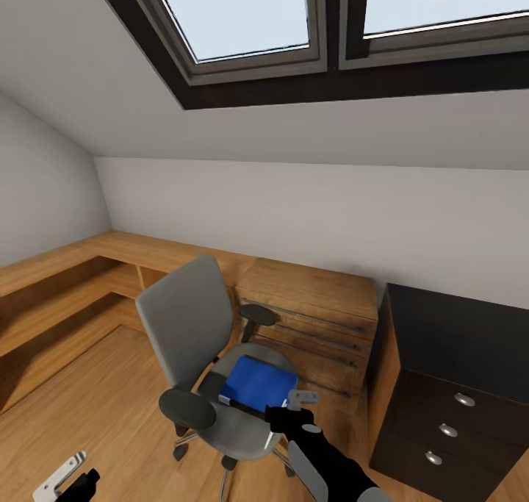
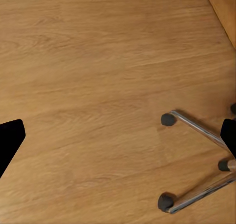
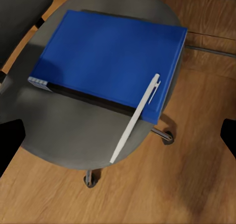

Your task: In the bedroom, organize the workspace by keeping the computer under the desk, ensuring the monitor is on the desk, placing the keyboard on the desk next to the monitor, placing the mouse on the desk next to the keyboard, moving the folder from the swivel chair onto the desk next to the mouse, stacking the notebook on top of the folder with the pen on top of the notebook, and positioning the swivel chair next to the desk.

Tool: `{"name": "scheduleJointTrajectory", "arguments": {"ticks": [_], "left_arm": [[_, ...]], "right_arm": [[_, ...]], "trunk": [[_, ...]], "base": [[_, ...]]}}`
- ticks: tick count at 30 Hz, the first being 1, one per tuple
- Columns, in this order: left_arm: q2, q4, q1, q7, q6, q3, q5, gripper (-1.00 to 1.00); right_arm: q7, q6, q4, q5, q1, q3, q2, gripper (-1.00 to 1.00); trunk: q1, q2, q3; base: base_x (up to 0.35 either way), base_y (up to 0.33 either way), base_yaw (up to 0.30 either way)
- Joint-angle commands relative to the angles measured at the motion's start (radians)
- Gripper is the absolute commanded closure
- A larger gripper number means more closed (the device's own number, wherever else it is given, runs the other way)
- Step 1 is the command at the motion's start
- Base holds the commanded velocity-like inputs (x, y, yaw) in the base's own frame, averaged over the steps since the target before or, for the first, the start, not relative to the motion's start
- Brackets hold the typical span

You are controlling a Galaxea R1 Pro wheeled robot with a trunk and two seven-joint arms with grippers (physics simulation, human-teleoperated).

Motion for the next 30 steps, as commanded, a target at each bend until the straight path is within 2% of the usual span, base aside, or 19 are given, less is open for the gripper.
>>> {"name": "scheduleJointTrajectory", "arguments": {"ticks": [1, 12, 20, 30], "left_arm": [[0.002, -0.001, -0.001, 0.005, -0.006, -0.006, 0.008, -1.00], [-0.001, 0.002, -0.001, 0.004, -0.005, -0.007, 0.005, -1.00], [-0.002, 0.002, -0.001, 0.003, -0.004, -0.009, 0.004, -1.00], [0.003, 0.002, -0.001, 0.004, -0.004, -0.002, 0.005, -1.00]], "right_arm": [[-0.008, 0.003, -0.001, -0.004, -0.001, 0.003, 0.000, -1.00], [-0.007, 0.001, -0.001, -0.005, -0.001, 0.002, 0.000, -1.00], [-0.007, 0.002, 0.001, -0.005, -0.001, 0.002, 0.000, -1.00], [-0.007, 0.004, -0.001, -0.006, -0.001, 0.003, 0.000, -1.00]], "trunk": [[0.000, -0.001, -0.001], [0.000, -0.001, -0.001], [0.000, -0.001, -0.001], [0.000, -0.001, -0.001]], "base": [[0.000, 0.000, 0.023], [0.018, 0.000, 0.180], [0.221, 0.000, 0.026], [0.021, 0.000, 0.001]]}}
